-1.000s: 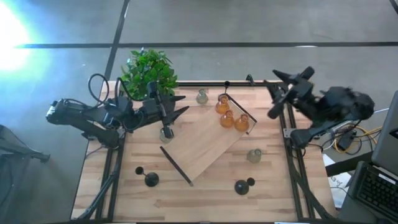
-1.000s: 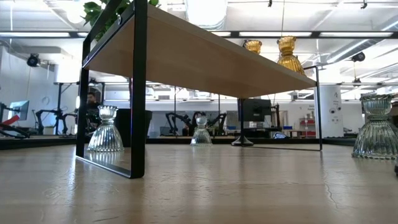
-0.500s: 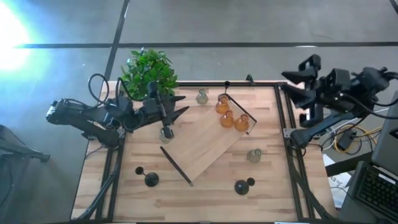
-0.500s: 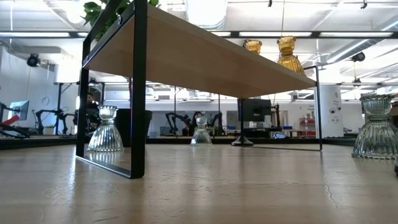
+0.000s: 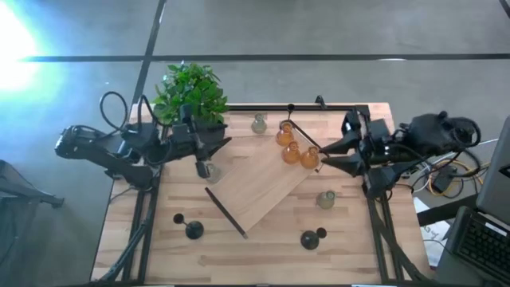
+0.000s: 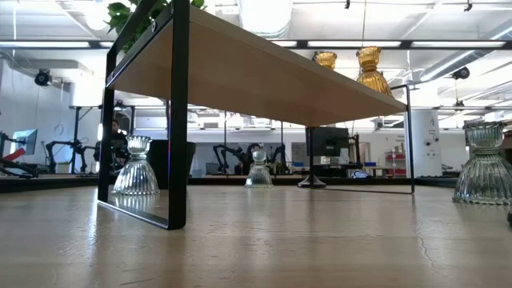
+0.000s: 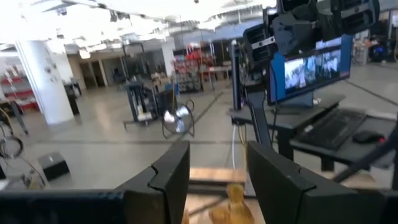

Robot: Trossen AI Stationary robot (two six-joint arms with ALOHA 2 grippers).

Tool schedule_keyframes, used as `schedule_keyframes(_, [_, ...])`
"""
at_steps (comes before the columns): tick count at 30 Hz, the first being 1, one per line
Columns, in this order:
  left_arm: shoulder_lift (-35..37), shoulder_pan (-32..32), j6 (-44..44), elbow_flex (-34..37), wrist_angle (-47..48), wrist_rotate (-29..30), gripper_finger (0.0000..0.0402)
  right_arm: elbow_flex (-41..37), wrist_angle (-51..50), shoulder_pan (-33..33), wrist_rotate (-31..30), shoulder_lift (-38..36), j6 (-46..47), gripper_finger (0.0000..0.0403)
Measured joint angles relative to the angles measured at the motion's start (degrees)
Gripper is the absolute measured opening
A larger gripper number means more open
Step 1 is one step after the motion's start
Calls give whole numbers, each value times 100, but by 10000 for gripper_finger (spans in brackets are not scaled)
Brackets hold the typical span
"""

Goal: Pick & Place candle stick holders
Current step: Put the top transparent glass candle holder on the shelf

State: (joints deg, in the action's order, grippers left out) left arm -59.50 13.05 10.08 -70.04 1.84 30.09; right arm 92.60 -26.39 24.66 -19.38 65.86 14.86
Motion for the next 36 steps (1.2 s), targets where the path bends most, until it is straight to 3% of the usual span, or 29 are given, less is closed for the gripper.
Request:
schedule_keyframes(6, [385, 3, -583, 0, 1117, 2, 163, 0, -477, 191, -11, -30, 465, 77])
schedule_keyframes(10, [518, 3, -802, 0, 1331, 2, 163, 0, -631, 211, -161, -103, 427, 61])
schedule_keyframes(12, [572, 3, -806, 0, 1201, 2, 163, 0, -644, 208, -717, -146, 276, 55])
schedule_keyframes(16, [673, 3, -688, 0, 735, 2, 163, 0, -656, 108, -2502, -249, 161, 48])
schedule_keyframes(18, [699, 3, -608, 0, 484, -3, 163, 3, -672, -161, -2526, -383, 88, 49])
schedule_keyframes(25, [705, 3, -266, 0, 119, -19, 163, 766, -1548, -2019, -833, -294, 101, 50])
schedule_keyframes(32, [705, 3, -176, 0, -216, -20, 163, 1619, -2506, -4421, 2126, 800, -332, 50])
schedule_keyframes(36, [703, 3, -90, 0, -419, -18, 163, 2258, -2822, -5377, 3366, 1518, -848, 50])
